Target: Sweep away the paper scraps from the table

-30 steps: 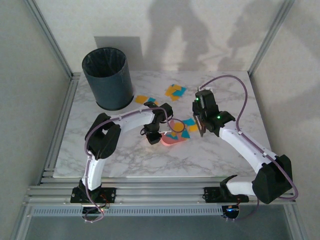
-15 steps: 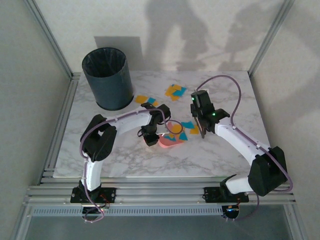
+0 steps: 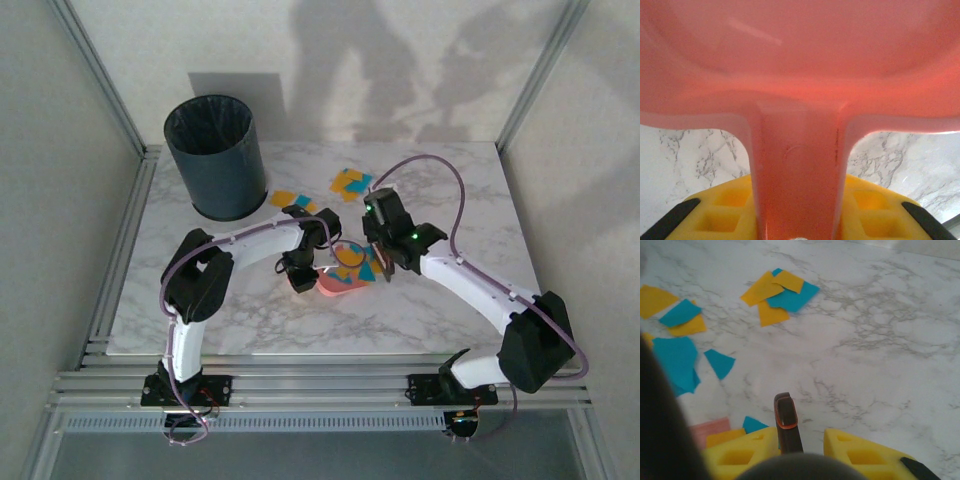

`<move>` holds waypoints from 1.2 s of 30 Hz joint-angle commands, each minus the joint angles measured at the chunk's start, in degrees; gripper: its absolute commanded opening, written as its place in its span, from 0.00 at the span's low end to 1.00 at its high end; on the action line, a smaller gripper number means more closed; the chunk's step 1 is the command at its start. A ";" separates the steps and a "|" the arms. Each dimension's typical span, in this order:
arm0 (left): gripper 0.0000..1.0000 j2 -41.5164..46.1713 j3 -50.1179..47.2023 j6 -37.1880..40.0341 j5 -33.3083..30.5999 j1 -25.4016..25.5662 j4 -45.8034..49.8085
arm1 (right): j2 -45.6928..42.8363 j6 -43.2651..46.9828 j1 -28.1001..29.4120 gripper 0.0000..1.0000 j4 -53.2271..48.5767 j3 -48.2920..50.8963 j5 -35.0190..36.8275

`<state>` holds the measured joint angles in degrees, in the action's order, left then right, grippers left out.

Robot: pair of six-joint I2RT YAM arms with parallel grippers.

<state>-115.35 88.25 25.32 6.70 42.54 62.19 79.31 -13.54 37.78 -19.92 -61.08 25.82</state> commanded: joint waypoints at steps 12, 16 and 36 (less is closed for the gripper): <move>0.00 -2.70 2.59 0.48 0.00 -0.19 2.89 | -1.09 -3.83 3.62 0.00 2.17 -3.34 -4.71; 0.00 -2.75 2.82 0.51 -0.10 -0.18 2.63 | -2.07 -3.89 3.70 0.00 1.99 -3.43 -4.82; 0.00 3.41 -3.16 1.09 -1.23 -0.53 -3.75 | -9.00 -4.20 3.62 0.00 -2.44 -4.74 -1.44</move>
<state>-114.65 86.56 25.52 6.57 42.54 58.41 72.10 -17.39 40.93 -21.50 -63.51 21.89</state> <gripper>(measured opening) 0.270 0.285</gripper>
